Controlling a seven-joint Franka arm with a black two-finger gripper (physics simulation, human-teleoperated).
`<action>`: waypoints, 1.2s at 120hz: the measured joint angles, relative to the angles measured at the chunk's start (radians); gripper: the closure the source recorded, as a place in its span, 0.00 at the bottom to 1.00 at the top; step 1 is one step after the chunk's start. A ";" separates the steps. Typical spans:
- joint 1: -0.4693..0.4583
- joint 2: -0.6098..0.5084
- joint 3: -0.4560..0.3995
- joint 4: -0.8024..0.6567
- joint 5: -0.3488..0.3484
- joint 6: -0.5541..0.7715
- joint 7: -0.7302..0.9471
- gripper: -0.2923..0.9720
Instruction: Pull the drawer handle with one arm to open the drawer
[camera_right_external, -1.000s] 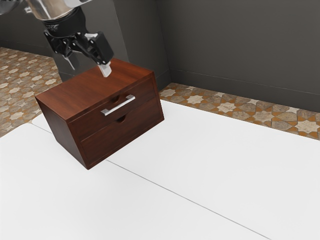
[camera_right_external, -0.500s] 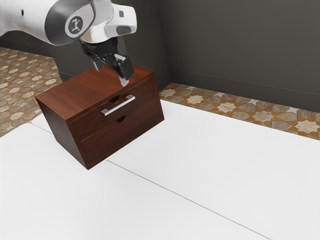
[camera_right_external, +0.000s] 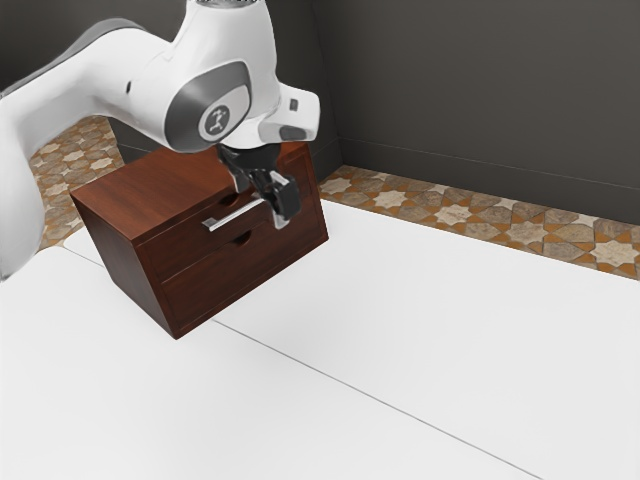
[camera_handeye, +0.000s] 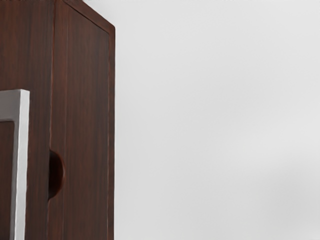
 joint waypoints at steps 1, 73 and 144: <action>0.000 0.001 0.000 0.000 0.000 0.002 0.001 0.23; 0.059 0.058 0.000 0.008 0.016 0.126 0.056 0.23; 0.096 0.102 0.000 -0.025 0.039 0.212 0.075 0.23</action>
